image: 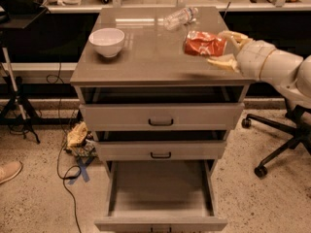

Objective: Pick coke can from bottom drawer and place on counter

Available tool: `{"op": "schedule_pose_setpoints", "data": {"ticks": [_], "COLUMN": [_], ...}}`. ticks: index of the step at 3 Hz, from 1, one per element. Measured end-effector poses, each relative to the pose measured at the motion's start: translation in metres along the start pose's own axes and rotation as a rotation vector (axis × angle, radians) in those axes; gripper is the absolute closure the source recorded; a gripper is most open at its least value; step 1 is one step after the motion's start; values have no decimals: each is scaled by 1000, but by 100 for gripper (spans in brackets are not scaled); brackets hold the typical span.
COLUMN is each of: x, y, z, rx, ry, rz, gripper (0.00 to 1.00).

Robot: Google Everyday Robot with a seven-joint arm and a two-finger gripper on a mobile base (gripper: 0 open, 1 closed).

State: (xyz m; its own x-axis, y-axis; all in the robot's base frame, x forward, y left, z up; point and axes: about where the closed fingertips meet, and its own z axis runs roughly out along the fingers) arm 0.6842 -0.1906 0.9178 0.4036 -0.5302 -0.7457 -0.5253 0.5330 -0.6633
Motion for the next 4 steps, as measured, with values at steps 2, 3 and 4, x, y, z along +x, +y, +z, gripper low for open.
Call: {"op": "schedule_pose_setpoints", "data": {"ticks": [2,3,4], "x": [6,35,54], "y": [-23,-20,-18], "z": [51,66,79], "rx": [-121,-212,-271], "ry": [129,200,236], "rz": [118,203,255], "gripper": [100,100,100]}}
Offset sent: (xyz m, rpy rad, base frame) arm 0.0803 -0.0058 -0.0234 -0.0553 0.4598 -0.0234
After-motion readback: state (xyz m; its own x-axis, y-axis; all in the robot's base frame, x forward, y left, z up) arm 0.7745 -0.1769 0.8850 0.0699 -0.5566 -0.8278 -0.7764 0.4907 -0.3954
